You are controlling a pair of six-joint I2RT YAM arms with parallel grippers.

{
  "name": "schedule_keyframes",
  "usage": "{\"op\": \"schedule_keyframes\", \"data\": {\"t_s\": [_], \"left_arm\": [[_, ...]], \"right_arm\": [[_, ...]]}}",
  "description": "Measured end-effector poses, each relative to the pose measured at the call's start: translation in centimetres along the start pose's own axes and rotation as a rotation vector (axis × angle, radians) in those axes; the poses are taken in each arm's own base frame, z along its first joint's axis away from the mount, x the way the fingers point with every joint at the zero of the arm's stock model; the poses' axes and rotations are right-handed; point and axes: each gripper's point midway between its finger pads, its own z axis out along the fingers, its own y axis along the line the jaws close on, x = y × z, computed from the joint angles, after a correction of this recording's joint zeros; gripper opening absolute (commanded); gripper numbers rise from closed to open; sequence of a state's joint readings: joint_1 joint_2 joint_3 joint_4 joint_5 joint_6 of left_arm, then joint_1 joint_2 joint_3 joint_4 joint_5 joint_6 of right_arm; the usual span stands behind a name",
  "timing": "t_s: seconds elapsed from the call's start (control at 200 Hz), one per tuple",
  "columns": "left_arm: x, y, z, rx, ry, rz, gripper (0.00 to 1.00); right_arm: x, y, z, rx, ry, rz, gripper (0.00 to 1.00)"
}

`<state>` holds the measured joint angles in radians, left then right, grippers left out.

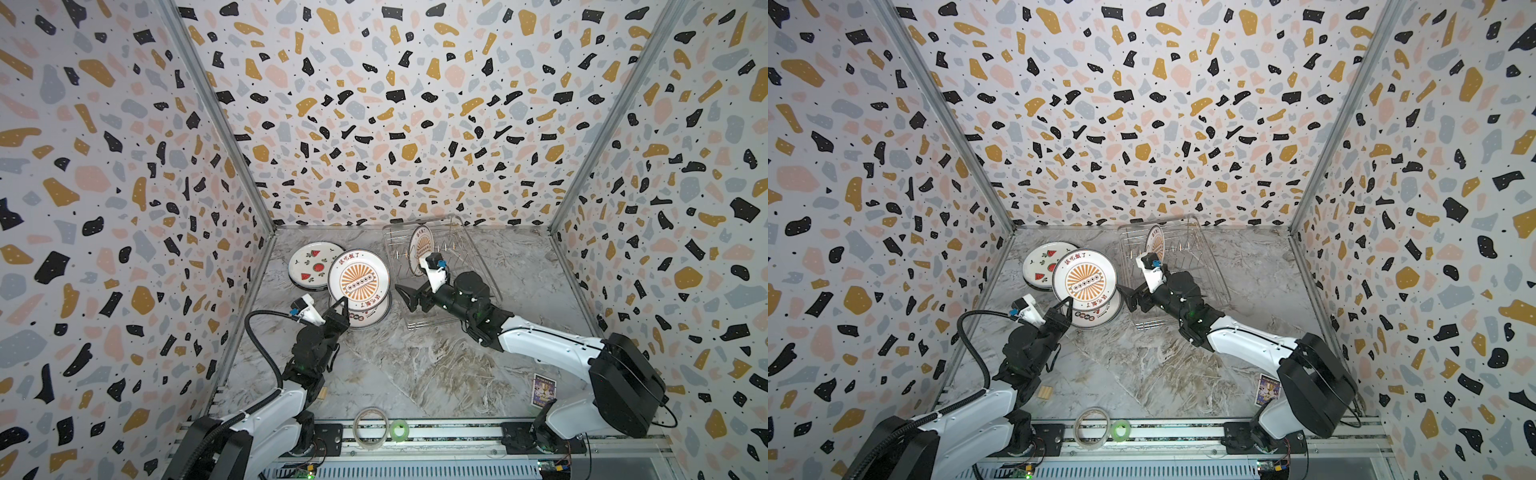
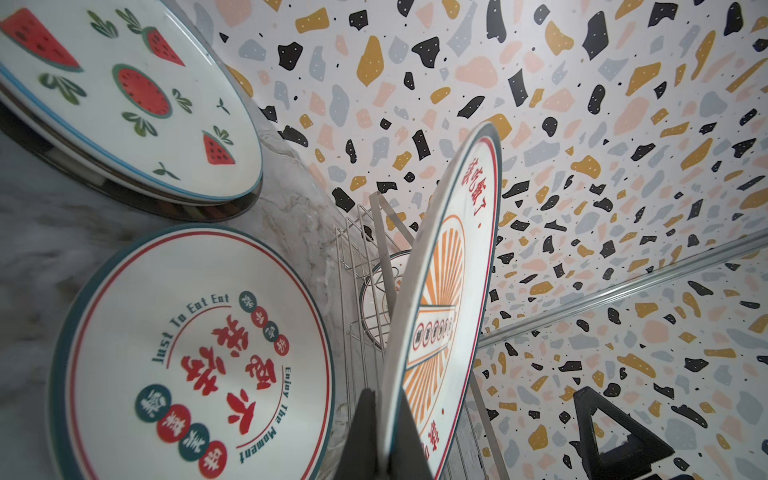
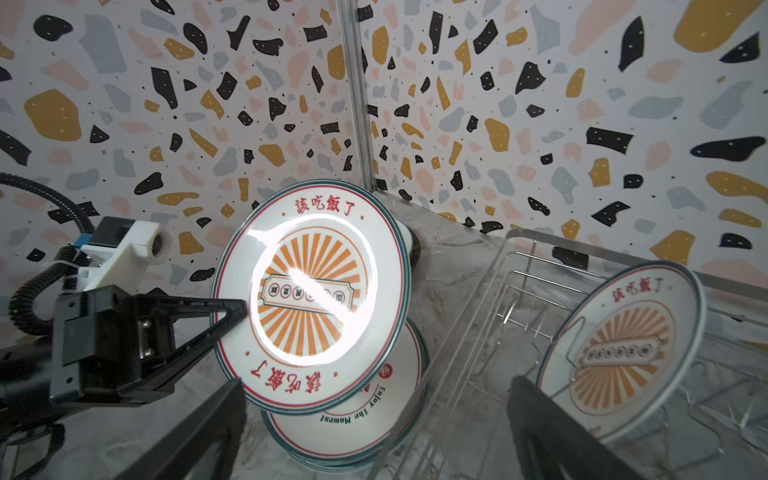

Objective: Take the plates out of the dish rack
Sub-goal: 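Carry the plate toward the sunburst stack with the left gripper while the right releases, then lower the plate onto the sunburst stack with the left gripper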

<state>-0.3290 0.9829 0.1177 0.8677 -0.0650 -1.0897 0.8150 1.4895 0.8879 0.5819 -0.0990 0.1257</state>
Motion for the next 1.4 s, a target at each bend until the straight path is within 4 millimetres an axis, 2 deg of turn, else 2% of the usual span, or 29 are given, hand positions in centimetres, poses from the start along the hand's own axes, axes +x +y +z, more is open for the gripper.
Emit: {"op": "schedule_keyframes", "data": {"t_s": [0.345,0.606,0.801,1.056,1.402], "left_arm": [[1.5,4.1,-0.3,-0.186,0.057,-0.069,0.0],[2.1,5.2,0.6,-0.269,0.094,-0.109,0.0],[3.0,6.9,0.7,-0.339,0.118,-0.13,0.0],[3.4,8.5,0.7,-0.412,0.119,-0.138,0.0],[3.2,8.5,1.3,-0.424,0.113,-0.14,0.0]], "right_arm": [[3.1,3.2,4.7,-0.015,0.134,-0.096,0.99],[4.8,4.0,7.2,0.008,0.197,-0.134,0.99],[6.1,3.6,7.6,0.03,0.239,-0.139,0.99],[6.1,3.4,7.7,0.042,0.236,-0.14,0.99],[6.3,3.4,7.7,0.041,0.24,-0.141,0.99]]}}
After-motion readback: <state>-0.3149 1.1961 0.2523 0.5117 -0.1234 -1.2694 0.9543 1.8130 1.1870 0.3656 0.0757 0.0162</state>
